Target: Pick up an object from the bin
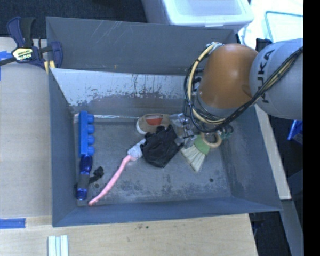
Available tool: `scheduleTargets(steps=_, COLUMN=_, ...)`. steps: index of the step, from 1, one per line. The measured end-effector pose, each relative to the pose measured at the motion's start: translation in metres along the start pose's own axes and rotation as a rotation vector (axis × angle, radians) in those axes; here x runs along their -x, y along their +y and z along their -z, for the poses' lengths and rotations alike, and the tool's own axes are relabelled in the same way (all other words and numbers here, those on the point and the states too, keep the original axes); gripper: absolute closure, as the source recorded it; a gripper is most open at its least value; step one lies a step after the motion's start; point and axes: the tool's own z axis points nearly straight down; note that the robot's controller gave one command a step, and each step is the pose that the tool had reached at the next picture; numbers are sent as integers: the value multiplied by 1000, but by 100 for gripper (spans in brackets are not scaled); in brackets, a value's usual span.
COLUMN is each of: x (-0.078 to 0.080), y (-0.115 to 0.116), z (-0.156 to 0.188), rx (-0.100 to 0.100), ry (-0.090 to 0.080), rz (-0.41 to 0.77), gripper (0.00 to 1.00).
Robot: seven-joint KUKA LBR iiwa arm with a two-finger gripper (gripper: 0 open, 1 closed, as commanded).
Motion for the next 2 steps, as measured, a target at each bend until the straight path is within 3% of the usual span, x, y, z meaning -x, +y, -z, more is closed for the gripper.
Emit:
scheduleTargets(steps=1, x=10, y=22, z=-39, rx=-4, ry=-3, rz=-17, gripper=100)
scheduleTargets(steps=2, x=8, y=24, z=-38, rx=-8, ry=-9, rz=-5, gripper=100)
